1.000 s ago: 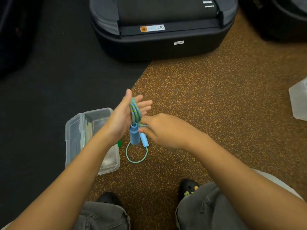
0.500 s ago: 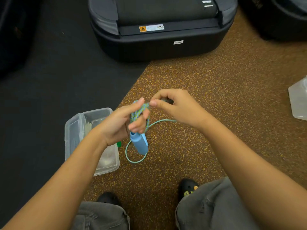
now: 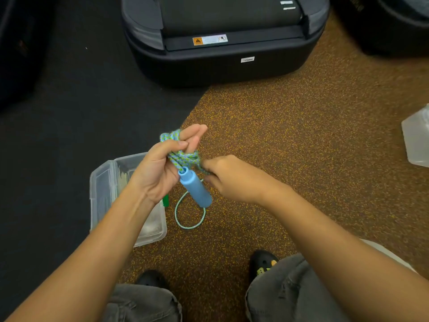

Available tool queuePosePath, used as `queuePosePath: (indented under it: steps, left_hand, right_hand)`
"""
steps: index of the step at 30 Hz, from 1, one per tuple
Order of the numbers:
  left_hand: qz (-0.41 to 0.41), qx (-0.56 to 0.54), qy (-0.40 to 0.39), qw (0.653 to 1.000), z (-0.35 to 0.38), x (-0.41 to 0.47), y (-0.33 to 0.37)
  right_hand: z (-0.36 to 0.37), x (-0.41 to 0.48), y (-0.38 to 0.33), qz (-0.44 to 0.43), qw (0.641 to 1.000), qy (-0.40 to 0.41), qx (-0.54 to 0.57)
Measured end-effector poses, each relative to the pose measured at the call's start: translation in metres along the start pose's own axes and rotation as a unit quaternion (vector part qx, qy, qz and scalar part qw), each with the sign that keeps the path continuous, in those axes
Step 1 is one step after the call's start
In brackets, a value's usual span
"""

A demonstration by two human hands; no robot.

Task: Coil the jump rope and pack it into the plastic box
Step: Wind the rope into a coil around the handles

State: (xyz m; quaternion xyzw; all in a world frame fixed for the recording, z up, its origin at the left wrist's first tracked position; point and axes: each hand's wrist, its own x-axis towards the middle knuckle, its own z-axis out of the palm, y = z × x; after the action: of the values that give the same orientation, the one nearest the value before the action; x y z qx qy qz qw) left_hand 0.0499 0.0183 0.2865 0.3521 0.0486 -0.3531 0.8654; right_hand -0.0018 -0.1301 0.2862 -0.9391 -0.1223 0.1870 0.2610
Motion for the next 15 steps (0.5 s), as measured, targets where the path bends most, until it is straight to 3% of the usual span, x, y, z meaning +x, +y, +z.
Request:
queuePosePath:
  steps: [3, 8, 15]
  left_hand:
    - [-0.027, -0.066, -0.03, 0.997, 0.002, -0.003, -0.001]
    - [-0.023, -0.044, -0.037, 0.998, 0.005, -0.006, -0.001]
    - [0.024, 0.19, 0.065, 0.979, 0.001, 0.001, -0.009]
  right_hand:
    - [0.001, 0.001, -0.002, -0.01, 1.0, 0.002, -0.003]
    - [-0.002, -0.002, -0.001, 0.002, 1.0, 0.006, 0.003]
    - [-0.011, -0.011, -0.001, -0.028, 0.998, -0.011, -0.049]
